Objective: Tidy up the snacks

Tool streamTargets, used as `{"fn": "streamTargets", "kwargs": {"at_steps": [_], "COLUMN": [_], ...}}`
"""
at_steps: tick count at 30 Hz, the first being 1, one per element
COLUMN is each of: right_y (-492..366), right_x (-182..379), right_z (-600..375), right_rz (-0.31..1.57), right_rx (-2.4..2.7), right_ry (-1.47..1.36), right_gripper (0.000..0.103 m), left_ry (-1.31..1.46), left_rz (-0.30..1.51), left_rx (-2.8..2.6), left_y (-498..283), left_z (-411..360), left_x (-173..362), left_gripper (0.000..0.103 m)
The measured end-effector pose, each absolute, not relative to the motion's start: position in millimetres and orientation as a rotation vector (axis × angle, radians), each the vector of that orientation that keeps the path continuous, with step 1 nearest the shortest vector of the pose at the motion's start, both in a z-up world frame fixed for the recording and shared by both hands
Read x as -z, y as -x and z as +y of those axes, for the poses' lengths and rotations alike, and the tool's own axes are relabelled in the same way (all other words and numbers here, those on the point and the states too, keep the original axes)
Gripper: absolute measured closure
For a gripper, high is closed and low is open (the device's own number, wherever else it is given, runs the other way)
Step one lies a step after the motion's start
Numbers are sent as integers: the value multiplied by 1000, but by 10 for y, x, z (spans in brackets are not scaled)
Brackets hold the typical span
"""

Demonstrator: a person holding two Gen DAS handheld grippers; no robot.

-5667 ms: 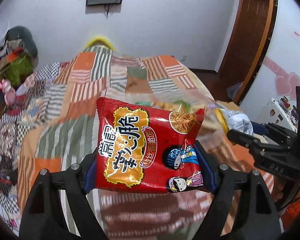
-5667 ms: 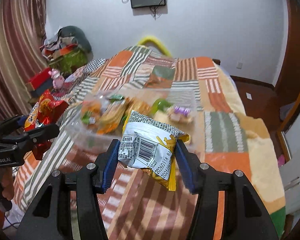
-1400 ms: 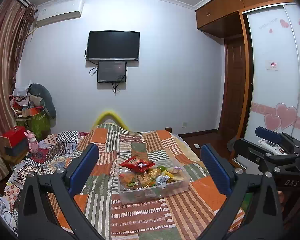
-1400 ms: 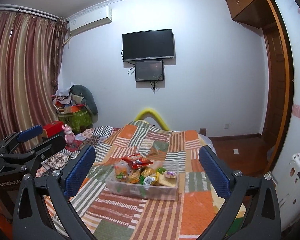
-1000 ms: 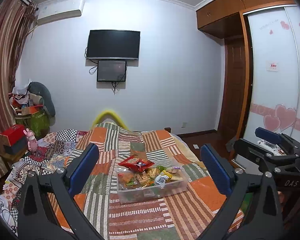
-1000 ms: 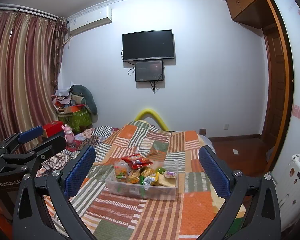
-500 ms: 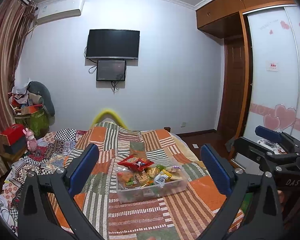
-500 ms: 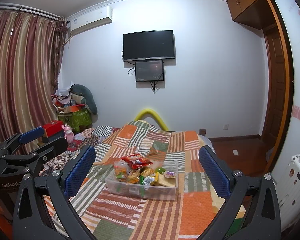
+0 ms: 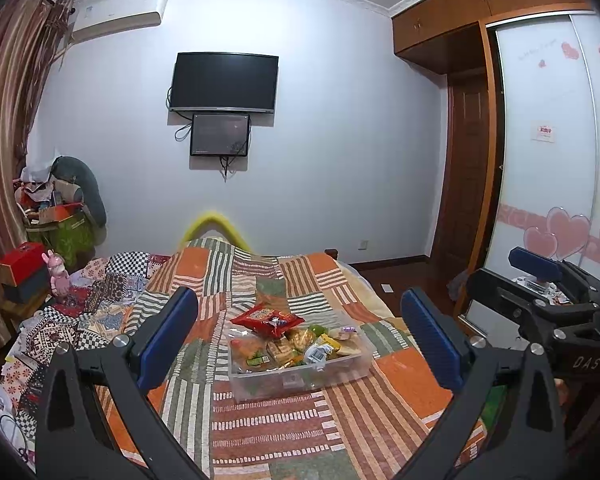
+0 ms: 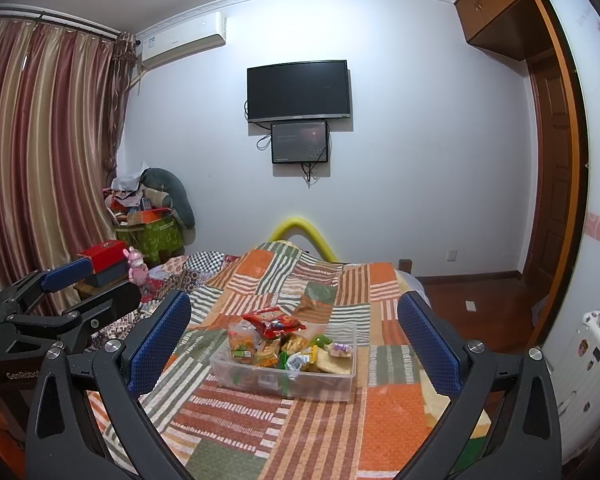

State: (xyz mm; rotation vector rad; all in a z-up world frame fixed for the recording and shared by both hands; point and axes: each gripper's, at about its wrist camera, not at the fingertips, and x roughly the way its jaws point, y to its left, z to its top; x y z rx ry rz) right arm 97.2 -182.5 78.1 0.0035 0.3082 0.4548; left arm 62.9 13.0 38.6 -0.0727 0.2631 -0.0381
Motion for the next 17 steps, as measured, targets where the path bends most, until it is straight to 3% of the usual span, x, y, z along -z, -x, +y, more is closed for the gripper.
{"fn": "streamTargets", "kwargs": {"at_steps": [17], "right_y": [-1011], "right_x": [-796], "right_z": [-1817], "right_rz": [316], "right_rx": [-456], "right_ry": [-1], "right_gripper": [0], "left_ry": [73], "left_rz": [271], "left_rx": [44], "left_y": [-633], "left_z": [129], "left_x": [-339], "left_gripper": [0]}}
